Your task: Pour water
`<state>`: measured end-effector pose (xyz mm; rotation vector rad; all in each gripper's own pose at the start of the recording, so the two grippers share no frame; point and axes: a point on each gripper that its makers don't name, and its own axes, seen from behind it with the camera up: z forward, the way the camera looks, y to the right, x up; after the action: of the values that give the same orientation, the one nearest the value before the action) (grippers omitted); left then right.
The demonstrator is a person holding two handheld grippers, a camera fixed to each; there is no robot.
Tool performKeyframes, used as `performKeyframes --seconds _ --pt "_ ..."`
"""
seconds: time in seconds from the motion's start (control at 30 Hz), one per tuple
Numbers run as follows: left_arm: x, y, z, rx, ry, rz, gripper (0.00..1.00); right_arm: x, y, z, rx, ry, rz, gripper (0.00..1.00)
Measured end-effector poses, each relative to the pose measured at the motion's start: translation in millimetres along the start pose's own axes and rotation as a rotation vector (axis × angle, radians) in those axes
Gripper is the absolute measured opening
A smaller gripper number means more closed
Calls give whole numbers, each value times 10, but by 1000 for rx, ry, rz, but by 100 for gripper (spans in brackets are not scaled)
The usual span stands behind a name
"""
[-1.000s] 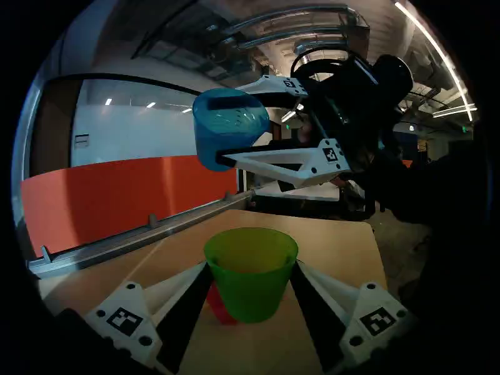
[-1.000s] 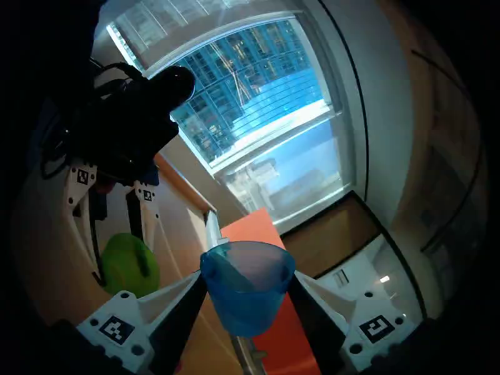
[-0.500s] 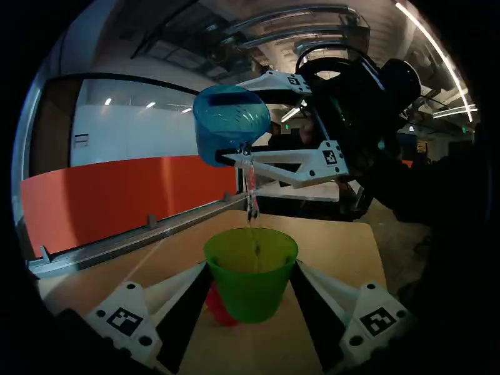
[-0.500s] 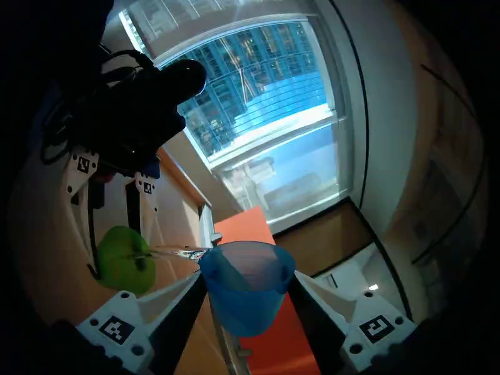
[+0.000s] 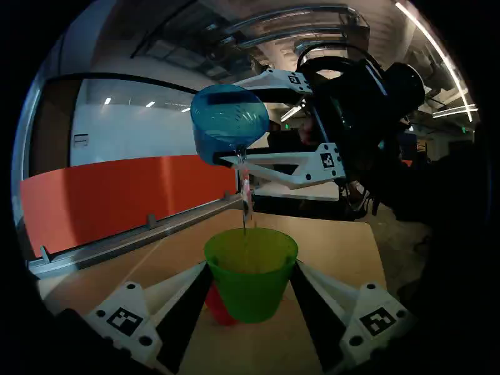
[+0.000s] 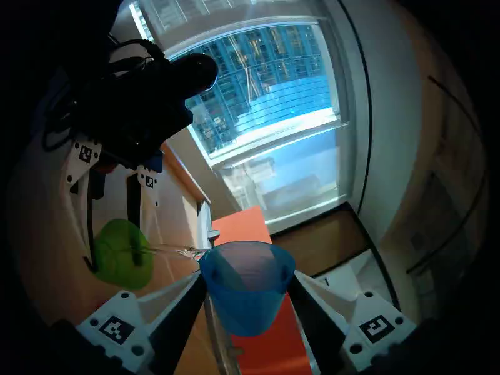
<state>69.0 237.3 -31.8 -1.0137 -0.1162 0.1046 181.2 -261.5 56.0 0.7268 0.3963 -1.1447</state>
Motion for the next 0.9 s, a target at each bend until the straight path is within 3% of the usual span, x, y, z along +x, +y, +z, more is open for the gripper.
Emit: performKeyframes --seconds 0.9 --pt "41 -6 6 3 11 -4 84 -48 157 32 -39 -24 -149 88"
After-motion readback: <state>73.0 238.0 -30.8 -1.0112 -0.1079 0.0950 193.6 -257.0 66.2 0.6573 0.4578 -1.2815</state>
